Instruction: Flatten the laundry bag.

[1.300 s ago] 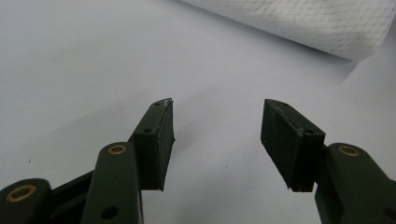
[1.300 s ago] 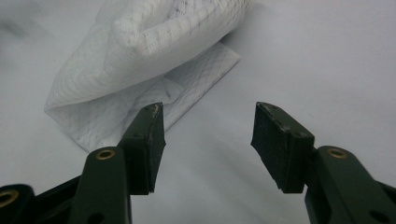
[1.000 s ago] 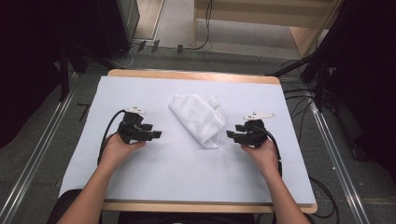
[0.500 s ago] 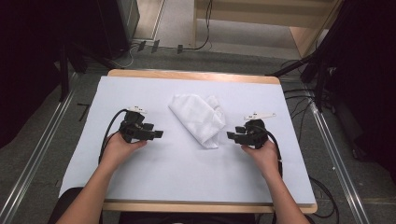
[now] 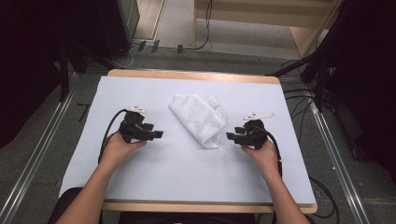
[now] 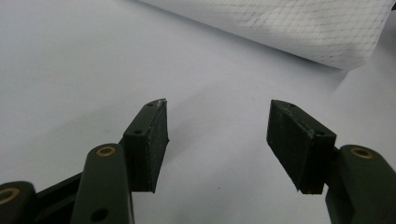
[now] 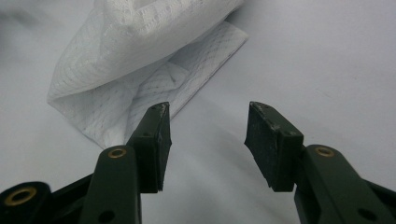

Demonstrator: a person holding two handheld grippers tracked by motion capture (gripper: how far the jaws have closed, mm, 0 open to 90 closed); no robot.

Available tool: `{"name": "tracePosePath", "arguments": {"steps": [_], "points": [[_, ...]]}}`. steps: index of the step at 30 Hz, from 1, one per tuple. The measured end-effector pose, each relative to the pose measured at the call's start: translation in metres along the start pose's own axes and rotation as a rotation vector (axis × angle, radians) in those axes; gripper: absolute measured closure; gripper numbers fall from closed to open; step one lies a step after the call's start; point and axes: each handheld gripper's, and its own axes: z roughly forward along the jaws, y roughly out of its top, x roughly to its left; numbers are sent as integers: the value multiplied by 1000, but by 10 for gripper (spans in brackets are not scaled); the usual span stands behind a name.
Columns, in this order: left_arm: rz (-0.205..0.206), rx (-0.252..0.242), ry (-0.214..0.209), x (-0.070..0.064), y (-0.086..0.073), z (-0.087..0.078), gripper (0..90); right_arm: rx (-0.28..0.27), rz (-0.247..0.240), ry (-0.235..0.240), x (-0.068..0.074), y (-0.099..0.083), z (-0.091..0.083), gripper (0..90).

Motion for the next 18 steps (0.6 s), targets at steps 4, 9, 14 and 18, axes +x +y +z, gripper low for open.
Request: {"name": "tracePosePath", "arguments": {"steps": [4, 9, 14, 18], "points": [[0, 0, -1, 0, 0, 0, 392, 2, 4, 4, 0, 0, 0, 526], [-2, -2, -8, 1, 0, -1, 391, -5, 6, 6, -1, 0, 0, 541], [-10, -4, -9, 1, 0, -2, 390, -7, 7, 7, -1, 1, -1, 569], [-1, -3, -11, -1, 0, -3, 383, -6, 1, 1, -1, 3, 0, 579]]}}
